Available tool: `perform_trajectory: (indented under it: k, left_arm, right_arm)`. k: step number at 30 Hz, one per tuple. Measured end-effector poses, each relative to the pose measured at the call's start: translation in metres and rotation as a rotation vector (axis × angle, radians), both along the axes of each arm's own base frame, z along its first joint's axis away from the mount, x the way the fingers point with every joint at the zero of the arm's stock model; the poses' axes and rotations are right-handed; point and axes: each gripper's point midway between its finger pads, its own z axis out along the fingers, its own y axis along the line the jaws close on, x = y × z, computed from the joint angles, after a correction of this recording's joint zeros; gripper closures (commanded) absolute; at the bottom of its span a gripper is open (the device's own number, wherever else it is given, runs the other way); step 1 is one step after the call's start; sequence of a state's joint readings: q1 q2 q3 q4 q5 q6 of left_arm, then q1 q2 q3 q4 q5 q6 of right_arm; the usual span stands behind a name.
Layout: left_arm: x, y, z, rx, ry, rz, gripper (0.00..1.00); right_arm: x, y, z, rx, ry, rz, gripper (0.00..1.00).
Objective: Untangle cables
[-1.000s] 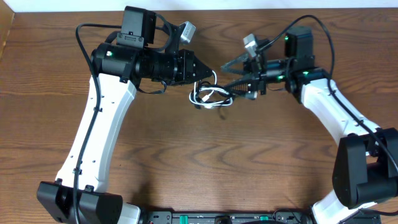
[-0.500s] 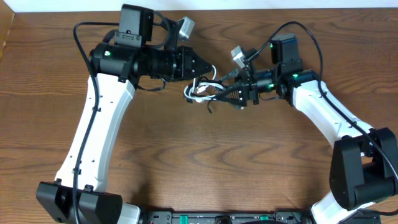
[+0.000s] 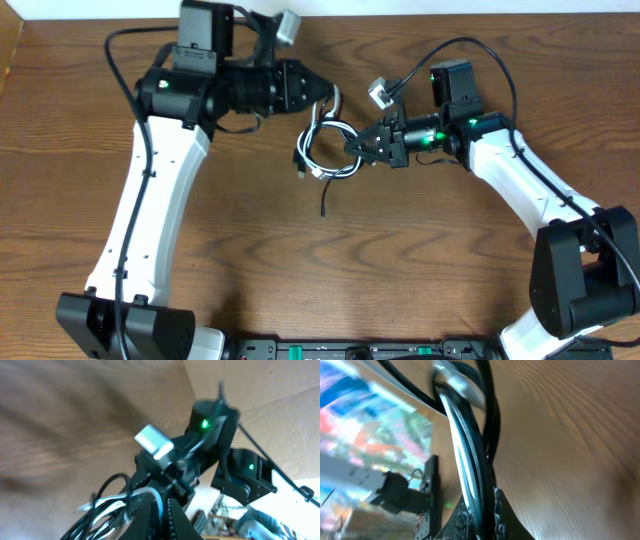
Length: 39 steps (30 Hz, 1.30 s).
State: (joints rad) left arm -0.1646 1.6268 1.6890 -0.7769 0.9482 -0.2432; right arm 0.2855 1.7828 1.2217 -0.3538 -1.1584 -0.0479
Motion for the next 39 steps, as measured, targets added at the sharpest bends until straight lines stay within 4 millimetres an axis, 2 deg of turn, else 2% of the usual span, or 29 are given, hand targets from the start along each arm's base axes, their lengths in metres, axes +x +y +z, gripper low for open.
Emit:
perform_trajectory:
  k: [8,14,15,16,19,21,23,28,29,30,34,37,39]
  left_arm:
    - [0.023,0.032,0.008,-0.014,-0.057,0.082,0.92]
    - [0.021,0.045,-0.007,0.043,0.007,0.136,0.92]
    - [0.020,0.046,-0.011,0.058,0.016,0.140,0.88]
    - [0.019,0.046,-0.014,0.076,0.017,0.138,0.79]
    - [0.015,0.045,-0.021,0.123,0.005,0.117,0.44]
    - [0.010,0.039,-0.025,0.147,-0.017,0.079,0.32]
    - [0.007,0.029,-0.029,0.169,-0.042,0.032,0.25]
    - [0.006,0.006,-0.060,0.237,-0.050,-0.071,0.23]
    - [0.008,0.000,-0.074,0.260,-0.040,-0.098,0.23]
    - [0.008,-0.001,-0.078,0.267,-0.038,-0.104,0.23]
    - [0.012,-0.015,-0.117,0.342,-0.015,-0.170,0.24]
    - [0.017,-0.022,-0.137,0.392,-0.023,-0.193,0.37]
    - [0.023,-0.025,-0.145,0.423,-0.049,-0.197,0.53]
  right_arm:
    - [0.005,-0.014,-0.032,-0.175,0.114,-0.127,0.99]
    - [0.009,-0.017,-0.036,-0.201,0.115,-0.151,0.99]
    - [0.009,-0.017,-0.036,-0.202,0.115,-0.152,0.99]
    - [0.009,-0.017,-0.036,-0.203,0.114,-0.153,0.99]
    - [0.009,-0.017,-0.037,-0.206,0.114,-0.155,0.99]
    - [0.009,-0.018,-0.037,-0.207,0.114,-0.156,0.99]
    - [0.009,-0.018,-0.037,-0.207,0.114,-0.156,0.99]
    - [0.009,-0.017,-0.036,-0.203,0.115,-0.152,0.98]
    - [0.009,-0.017,-0.036,-0.200,0.116,-0.150,0.98]
    - [0.009,-0.017,-0.036,-0.200,0.116,-0.150,0.98]
    - [0.007,-0.016,-0.034,-0.191,0.119,-0.143,0.98]
    - [0.007,-0.015,-0.034,-0.187,0.120,-0.140,0.98]
    - [0.006,-0.015,-0.034,-0.185,0.121,-0.138,0.97]
